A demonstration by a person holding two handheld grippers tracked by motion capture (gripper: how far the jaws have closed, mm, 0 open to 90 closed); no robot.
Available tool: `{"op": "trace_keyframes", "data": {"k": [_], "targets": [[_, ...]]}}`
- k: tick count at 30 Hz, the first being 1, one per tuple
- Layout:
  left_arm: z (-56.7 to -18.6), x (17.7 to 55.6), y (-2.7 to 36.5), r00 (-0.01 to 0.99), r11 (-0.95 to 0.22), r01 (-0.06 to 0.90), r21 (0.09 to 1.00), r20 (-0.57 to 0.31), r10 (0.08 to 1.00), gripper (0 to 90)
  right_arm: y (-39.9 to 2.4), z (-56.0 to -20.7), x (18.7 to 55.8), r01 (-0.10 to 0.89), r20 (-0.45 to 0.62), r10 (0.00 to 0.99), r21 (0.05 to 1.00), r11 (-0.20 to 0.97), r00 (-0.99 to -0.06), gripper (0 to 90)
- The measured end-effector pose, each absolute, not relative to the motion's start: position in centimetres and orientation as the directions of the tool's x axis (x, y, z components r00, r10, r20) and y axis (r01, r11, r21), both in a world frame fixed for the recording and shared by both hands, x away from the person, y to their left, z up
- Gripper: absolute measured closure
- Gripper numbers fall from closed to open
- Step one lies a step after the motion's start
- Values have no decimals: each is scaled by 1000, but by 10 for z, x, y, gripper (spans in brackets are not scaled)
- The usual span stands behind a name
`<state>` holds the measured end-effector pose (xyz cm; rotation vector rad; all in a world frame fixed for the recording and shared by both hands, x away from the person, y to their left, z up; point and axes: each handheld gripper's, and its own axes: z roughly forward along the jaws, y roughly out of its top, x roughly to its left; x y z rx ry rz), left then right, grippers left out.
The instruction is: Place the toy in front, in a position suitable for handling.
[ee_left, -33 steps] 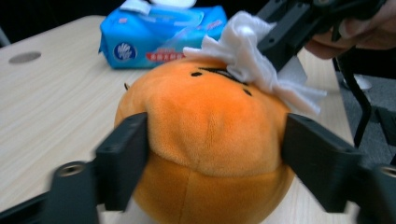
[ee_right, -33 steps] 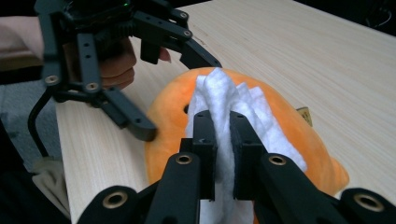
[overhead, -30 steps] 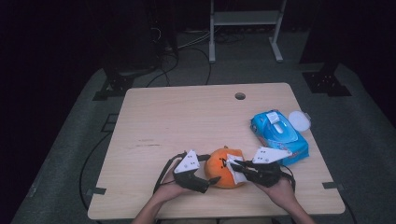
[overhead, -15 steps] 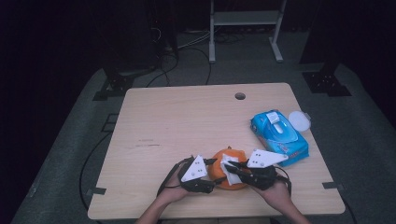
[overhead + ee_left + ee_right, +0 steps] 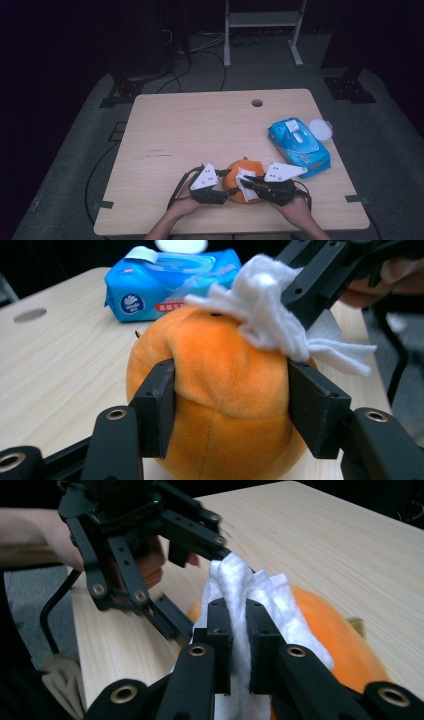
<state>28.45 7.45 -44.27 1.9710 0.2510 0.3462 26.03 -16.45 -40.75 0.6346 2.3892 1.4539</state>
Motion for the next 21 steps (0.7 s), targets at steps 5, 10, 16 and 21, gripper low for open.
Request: {"op": "trace_keyframes", "data": {"k": [5,10,16,21], "targets": [[-444,284,75,939,-404,28,914,115,324,396,-174,-405,269,228,-27,549,892,391,-835,822],[-441,298,76,907,-313,240,919,-97,410,189,-188,-414,278,277,-3,575,874,400,-818,823],[-445,294,74,921,-354,207,912,-59,385,308,-179,-412,268,258,-14,543,869,422,-840,822],[-441,276,62,944,-440,0,898,145,298,373,-179,-399,274,240,-9,547,892,382,-837,823]]}}
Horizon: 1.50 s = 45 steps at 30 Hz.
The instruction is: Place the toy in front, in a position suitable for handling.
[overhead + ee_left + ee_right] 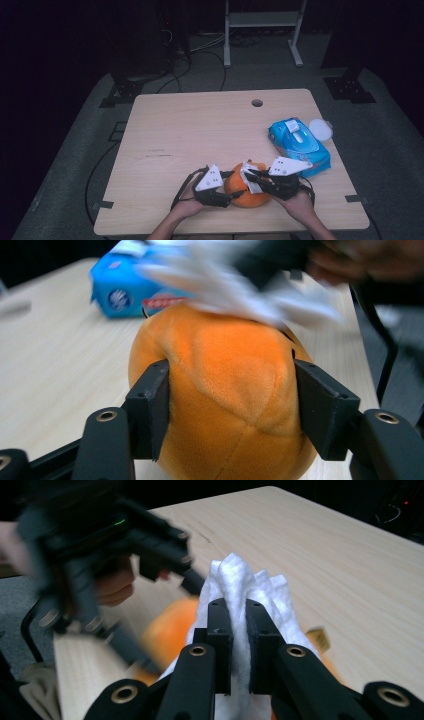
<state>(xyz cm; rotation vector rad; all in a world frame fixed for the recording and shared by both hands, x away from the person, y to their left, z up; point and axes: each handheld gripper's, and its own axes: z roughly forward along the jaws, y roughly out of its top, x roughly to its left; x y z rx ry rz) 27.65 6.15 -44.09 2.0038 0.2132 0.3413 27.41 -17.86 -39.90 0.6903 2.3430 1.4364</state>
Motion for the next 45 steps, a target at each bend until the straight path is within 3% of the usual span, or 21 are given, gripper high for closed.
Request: {"op": "trace_keyframes", "data": {"k": [3,5,7,9,12,15,21,26,28,29,31,35,39,42,45], "targets": [[-440,277,62,943,-439,13,898,134,304,349,-186,-403,280,252,-15,564,884,393,-826,823],[-440,283,63,936,-407,105,907,49,349,227,-191,-408,281,268,-12,574,876,401,-819,824],[-442,291,60,916,-396,254,882,-89,390,108,-193,-412,279,273,-13,576,872,407,-817,824],[-445,292,59,913,-375,293,879,-140,384,88,-193,-409,276,275,-1,568,875,400,-823,826],[-443,286,59,930,-392,208,896,-57,364,238,-185,-404,268,242,-7,535,886,395,-845,825],[-441,277,56,947,-448,78,890,74,312,306,-177,-399,264,216,-10,493,891,399,-870,826],[-442,277,57,953,-458,48,888,97,289,288,-193,-401,278,242,-19,550,884,399,-835,826],[-440,283,52,945,-406,190,894,-54,322,104,-201,-404,276,271,-9,569,873,405,-822,826],[-439,281,50,942,-404,180,897,-39,333,137,-194,-401,271,248,-25,552,876,414,-834,826],[-439,279,50,941,-401,158,902,-15,337,198,-190,-399,268,236,-20,533,882,408,-846,826],[-438,273,50,947,-435,65,898,82,311,289,-181,-395,263,221,-8,495,888,402,-869,825],[-436,269,51,950,-473,-16,881,161,267,325,-182,-391,265,202,-28,485,887,416,-874,824],[-438,275,54,953,-465,48,884,99,287,254,-209,-402,280,261,-30,569,868,423,-822,825],[-438,281,56,954,-435,120,892,17,298,171,-222,-409,280,302,-4,580,851,430,-815,825],[-436,281,55,956,-412,166,896,-43,291,143,-224,-407,275,307,10,577,855,419,-817,825]]}}
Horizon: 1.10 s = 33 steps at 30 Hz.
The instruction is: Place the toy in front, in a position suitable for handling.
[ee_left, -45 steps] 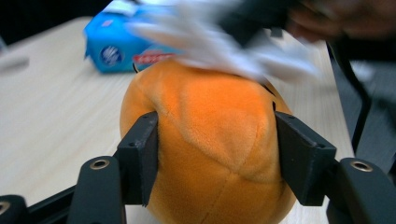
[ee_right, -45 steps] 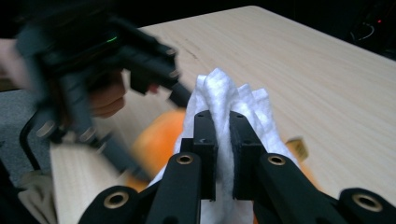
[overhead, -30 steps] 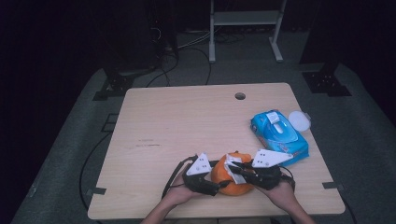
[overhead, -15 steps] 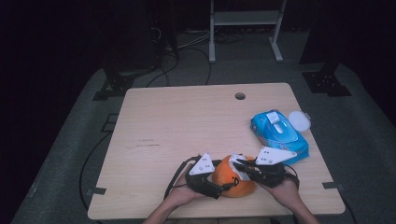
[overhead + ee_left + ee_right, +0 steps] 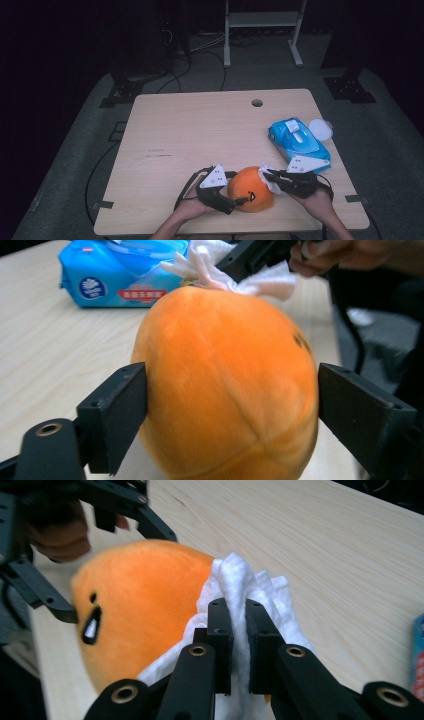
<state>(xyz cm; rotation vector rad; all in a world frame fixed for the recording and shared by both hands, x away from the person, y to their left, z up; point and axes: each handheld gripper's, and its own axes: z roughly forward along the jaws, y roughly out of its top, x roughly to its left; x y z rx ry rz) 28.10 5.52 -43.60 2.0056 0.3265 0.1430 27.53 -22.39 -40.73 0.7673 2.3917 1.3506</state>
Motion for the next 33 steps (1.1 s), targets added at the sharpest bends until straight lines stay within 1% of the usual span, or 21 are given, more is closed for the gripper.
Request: {"op": "trace_keyframes", "data": {"k": [4,6,8,10,12,13,16,18,19,22,24,25,26,27,29,31,33], "targets": [[-436,280,51,946,-406,197,892,-65,316,147,-207,-401,266,276,29,521,873,403,-853,826],[-436,277,51,949,-415,151,897,-13,316,235,-192,-398,261,247,18,487,878,410,-873,826],[-437,275,53,951,-427,108,898,32,308,298,-181,-396,258,211,-17,467,877,432,-884,825],[-438,274,56,953,-434,83,897,56,298,334,-180,-394,260,204,-29,470,876,438,-882,826],[-439,275,56,954,-434,75,898,62,293,342,-187,-395,266,216,-24,486,876,432,-874,826],[-439,275,57,955,-436,69,897,67,290,341,-193,-397,269,225,-30,505,872,436,-862,826],[-440,277,57,955,-435,72,897,63,289,331,-214,-402,279,282,6,551,864,416,-834,826],[-440,279,57,954,-431,96,897,40,296,289,-224,-407,281,318,29,572,854,413,-820,826],[-439,281,57,953,-429,121,895,16,302,246,-226,-408,281,326,34,575,851,413,-817,826],[-435,285,55,947,-420,206,884,-71,313,117,-221,-407,276,308,8,571,848,430,-821,826],[-436,287,53,930,-392,275,878,-140,339,109,-214,-404,273,301,24,548,855,422,-836,826],[-437,289,53,923,-386,300,872,-163,350,109,-210,-403,271,293,26,534,857,424,-845,826],[-438,289,53,919,-381,306,872,-166,358,134,-205,-402,268,275,9,521,856,437,-854,826],[-438,288,54,921,-376,282,883,-140,363,217,-201,-402,266,261,-6,512,855,448,-859,826],[-437,285,55,927,-371,235,899,-92,365,326,-196,-400,264,248,-14,500,856,454,-866,826],[-434,281,54,935,-354,146,924,-12,354,377,-193,-396,263,234,-26,500,862,450,-866,826],[-432,276,53,923,-356,25,934,115,368,399,-191,-389,262,198,-56,503,877,437,-862,826]]}}
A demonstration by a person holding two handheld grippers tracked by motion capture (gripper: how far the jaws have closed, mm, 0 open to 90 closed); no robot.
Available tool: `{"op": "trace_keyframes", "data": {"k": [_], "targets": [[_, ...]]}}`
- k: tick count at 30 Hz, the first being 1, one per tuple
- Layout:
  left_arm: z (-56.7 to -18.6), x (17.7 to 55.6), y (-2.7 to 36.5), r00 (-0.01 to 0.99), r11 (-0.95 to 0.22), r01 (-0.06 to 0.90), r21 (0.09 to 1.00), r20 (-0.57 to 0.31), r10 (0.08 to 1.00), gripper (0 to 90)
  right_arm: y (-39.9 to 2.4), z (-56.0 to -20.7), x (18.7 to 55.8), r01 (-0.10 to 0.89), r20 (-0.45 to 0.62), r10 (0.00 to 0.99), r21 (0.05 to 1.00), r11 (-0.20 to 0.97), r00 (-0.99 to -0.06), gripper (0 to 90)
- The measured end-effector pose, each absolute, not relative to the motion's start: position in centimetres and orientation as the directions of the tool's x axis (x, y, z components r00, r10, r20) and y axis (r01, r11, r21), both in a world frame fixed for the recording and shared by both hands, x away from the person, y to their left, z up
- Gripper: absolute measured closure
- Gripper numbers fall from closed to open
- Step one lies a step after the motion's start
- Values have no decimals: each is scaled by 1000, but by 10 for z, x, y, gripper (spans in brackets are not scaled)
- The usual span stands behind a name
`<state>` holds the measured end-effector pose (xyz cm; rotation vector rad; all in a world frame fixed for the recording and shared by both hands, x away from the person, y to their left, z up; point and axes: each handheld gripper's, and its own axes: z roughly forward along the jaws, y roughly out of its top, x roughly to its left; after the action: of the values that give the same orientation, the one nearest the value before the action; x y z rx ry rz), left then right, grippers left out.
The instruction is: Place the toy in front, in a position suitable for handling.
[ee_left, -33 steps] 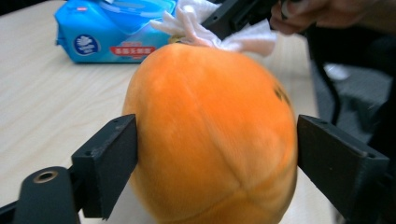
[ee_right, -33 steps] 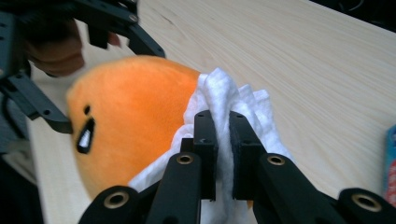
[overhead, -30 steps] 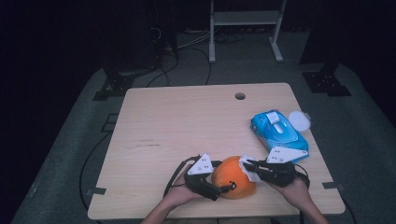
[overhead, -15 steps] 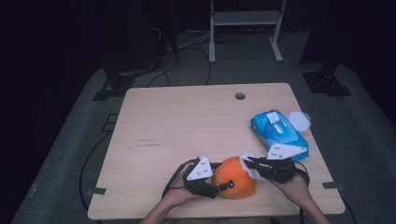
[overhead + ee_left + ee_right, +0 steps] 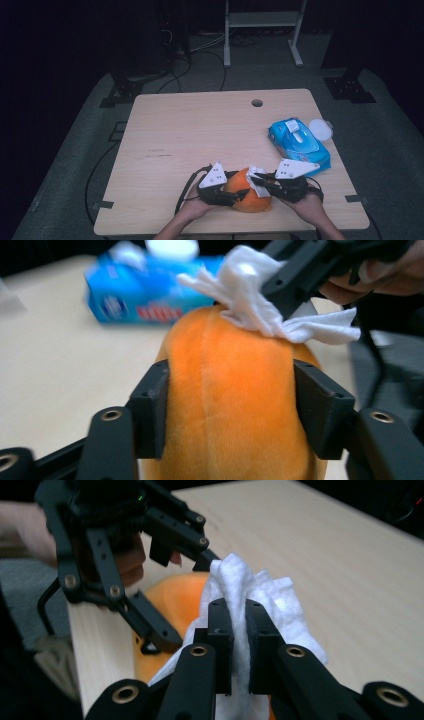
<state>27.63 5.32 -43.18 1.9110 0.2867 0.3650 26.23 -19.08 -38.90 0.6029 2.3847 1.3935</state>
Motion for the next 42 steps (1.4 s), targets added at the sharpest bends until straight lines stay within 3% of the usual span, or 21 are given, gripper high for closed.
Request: {"op": "trace_keyframes", "data": {"k": [2,3,5,9,10,13,16,20,24,30,33,39,42], "targets": [[-435,273,52,882,-408,-126,904,291,371,397,-188,-384,263,182,-75,516,884,430,-853,826],[-440,273,52,866,-446,-155,882,338,368,386,-187,-384,265,183,-74,516,884,430,-853,826],[-445,279,56,890,-402,-99,910,261,373,336,-185,-390,269,190,-99,525,863,468,-845,827],[-440,286,57,918,-381,44,924,113,380,150,-181,-400,271,215,-64,519,862,460,-853,827],[-440,287,57,914,-378,63,924,98,393,152,-177,-399,269,202,-77,511,860,468,-856,827],[-445,287,61,906,-391,28,920,141,398,297,-168,-398,265,170,-127,501,846,505,-856,827],[-446,288,63,907,-392,42,919,129,401,333,-177,-397,268,181,-114,512,852,491,-851,827],[-449,290,69,909,-380,60,923,106,402,333,-198,-400,273,201,-129,560,849,489,-819,828],[-451,291,70,911,-371,60,927,101,400,329,-218,-405,277,276,-49,602,857,435,-797,828],[-451,282,63,910,-406,-25,913,189,370,328,-198,-395,274,227,-45,550,880,417,-834,826],[-450,282,66,913,-409,-15,912,179,366,328,-195,-396,277,225,-50,541,874,431,-840,826],[-451,285,68,920,-399,-1,917,157,360,325,-229,-405,293,345,76,613,877,335,-787,827],[-447,289,69,925,-396,37,918,119,362,232,-226,-411,296,364,104,592,868,338,-799,827]]}}
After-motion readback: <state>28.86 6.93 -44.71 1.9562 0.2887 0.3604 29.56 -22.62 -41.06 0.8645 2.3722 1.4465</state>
